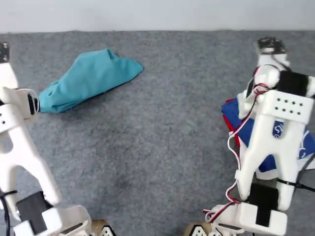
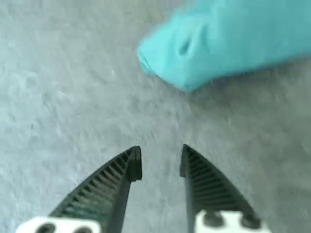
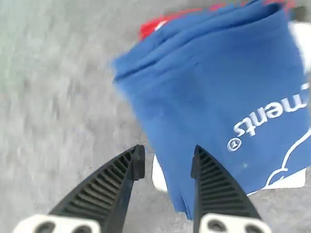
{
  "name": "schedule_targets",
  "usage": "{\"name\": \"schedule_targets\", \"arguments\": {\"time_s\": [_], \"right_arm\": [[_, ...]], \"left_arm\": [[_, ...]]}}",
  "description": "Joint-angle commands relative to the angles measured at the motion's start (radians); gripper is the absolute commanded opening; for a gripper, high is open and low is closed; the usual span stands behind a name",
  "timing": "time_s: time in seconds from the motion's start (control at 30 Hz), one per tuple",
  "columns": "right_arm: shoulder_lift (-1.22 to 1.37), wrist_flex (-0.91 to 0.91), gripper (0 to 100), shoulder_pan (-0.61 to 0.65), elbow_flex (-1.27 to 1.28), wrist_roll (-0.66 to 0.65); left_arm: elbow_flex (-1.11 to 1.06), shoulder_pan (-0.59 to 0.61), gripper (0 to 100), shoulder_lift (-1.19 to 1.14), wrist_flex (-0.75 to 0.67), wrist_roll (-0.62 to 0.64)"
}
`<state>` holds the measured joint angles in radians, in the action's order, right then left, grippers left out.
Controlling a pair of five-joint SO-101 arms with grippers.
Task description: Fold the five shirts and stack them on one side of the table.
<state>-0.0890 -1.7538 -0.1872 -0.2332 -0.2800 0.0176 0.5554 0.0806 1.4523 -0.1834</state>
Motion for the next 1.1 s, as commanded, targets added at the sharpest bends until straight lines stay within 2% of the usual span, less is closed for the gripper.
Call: {"name": "schedule_targets", "arguments": {"time_s": [0.0, 0.17, 0.4, 0.57, 0.67, 0.83, 1.07], "right_arm": [[-0.081, -0.039, 16.9, -0.002, 0.009, -0.04], [-0.179, -0.039, 16.9, -0.007, 0.049, -0.048], [-0.272, -0.041, 16.9, -0.001, 0.051, -0.068], [-0.274, -0.042, 16.9, -0.001, 0.052, -0.068], [-0.275, -0.042, 16.9, -0.001, 0.055, -0.068], [-0.278, -0.041, 16.9, 0.036, 0.169, -0.066], [-0.278, -0.039, 16.9, 0.168, 0.242, -0.074]], "left_arm": [[0.038, -0.02, 18, -0.14, -0.048, -0.063], [0.325, -0.02, 18, -0.486, 0.074, -0.071], [1.001, -0.049, 18, -0.893, 0.292, -0.074], [1.353, -0.104, 18, -1.102, 0.301, -0.074], [1.448, -0.135, 18, -1.208, 0.287, -0.074], [1.465, -0.144, 17, -1.363, 0.247, -0.069], [1.465, -0.146, 2, -1.364, 0.253, -0.069]]}}
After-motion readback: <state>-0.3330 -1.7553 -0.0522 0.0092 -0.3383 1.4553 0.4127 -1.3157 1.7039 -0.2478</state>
